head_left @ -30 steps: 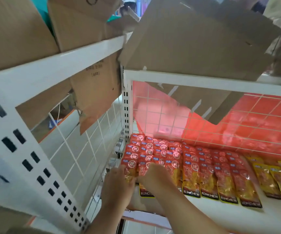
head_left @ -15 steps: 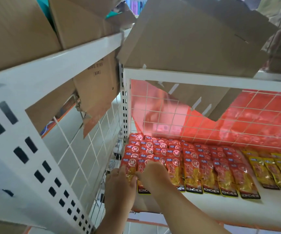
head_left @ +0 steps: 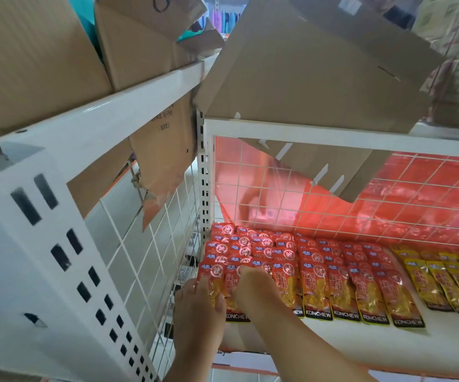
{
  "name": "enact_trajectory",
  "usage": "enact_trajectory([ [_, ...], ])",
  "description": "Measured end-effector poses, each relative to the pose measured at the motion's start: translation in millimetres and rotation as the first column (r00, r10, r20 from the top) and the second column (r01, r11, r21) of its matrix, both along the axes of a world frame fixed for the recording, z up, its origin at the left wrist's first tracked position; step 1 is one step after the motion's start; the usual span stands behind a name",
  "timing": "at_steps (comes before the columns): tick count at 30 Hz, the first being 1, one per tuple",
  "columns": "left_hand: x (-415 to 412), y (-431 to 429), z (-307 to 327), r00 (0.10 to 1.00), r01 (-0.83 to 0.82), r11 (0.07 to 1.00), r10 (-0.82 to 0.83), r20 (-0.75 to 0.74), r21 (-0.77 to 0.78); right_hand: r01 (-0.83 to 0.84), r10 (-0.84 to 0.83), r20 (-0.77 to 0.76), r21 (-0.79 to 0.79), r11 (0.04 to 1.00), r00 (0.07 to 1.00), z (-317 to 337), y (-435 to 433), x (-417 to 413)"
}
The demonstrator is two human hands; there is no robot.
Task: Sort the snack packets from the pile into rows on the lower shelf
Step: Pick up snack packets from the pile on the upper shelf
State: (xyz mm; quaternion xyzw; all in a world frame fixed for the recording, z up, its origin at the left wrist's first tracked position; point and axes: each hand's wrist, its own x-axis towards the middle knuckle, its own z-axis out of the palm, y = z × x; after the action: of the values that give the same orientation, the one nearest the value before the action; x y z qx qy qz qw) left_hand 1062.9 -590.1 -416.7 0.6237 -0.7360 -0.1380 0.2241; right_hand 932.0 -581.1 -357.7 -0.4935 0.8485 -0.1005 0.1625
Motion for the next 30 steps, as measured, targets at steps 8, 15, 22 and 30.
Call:
enact_trajectory([
  [8,0.8,-0.4,-1.1,1.0,0.024,1.0,-0.024,-0.017,-0.008,-0.028,0.029,0.031,-0.041,0.999,0.999,3.2,3.3,-8.8],
  [15,1.0,-0.7,0.9,1.0,0.022,1.0,-0.022,-0.013,-0.012,-0.052,0.051,-0.013,-0.052,0.997,0.999,17.9,13.4,-18.2],
  [22,-6.9,4.8,24.5,0.972,0.069,0.993,-0.089,-0.217,-0.098,-0.063,0.108,0.18,-0.242,0.968,0.978,34.8,40.2,-43.1],
  [30,-56.6,30.4,133.7,0.8,0.289,0.914,-0.394,-0.452,-0.284,-0.015,0.185,0.269,-0.53,0.848,0.945,92.7,85.4,-87.3],
])
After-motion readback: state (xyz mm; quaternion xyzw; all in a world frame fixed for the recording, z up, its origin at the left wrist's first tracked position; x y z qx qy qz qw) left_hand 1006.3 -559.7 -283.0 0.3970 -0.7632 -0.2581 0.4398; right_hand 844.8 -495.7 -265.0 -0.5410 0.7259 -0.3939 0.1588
